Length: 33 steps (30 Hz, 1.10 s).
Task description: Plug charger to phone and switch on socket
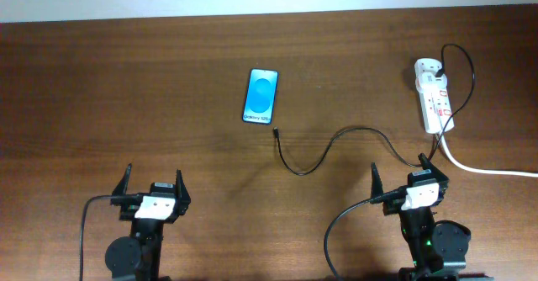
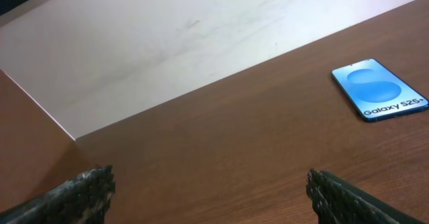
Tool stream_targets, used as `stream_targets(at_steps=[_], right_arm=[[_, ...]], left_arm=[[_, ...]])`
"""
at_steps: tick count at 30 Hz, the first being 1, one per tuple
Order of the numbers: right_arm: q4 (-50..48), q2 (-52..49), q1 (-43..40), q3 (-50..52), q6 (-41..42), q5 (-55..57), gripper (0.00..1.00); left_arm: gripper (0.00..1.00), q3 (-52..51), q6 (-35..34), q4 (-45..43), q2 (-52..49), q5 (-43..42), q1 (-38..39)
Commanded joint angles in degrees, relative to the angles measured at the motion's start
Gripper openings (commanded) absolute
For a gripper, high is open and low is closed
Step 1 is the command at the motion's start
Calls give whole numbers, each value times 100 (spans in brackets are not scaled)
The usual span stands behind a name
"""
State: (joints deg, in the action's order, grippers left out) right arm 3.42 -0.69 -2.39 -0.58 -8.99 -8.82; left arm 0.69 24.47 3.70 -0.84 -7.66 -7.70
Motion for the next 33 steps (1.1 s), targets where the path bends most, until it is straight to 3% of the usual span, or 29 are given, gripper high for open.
stream_targets(at_steps=[1,33], right_arm=[[39,48,-26,26,46,50,98],[31,48,-26,26,46,48,98]], left_arm=[[99,-20,74,26,44,42,-31],[99,-17,74,28,44,107,-33]])
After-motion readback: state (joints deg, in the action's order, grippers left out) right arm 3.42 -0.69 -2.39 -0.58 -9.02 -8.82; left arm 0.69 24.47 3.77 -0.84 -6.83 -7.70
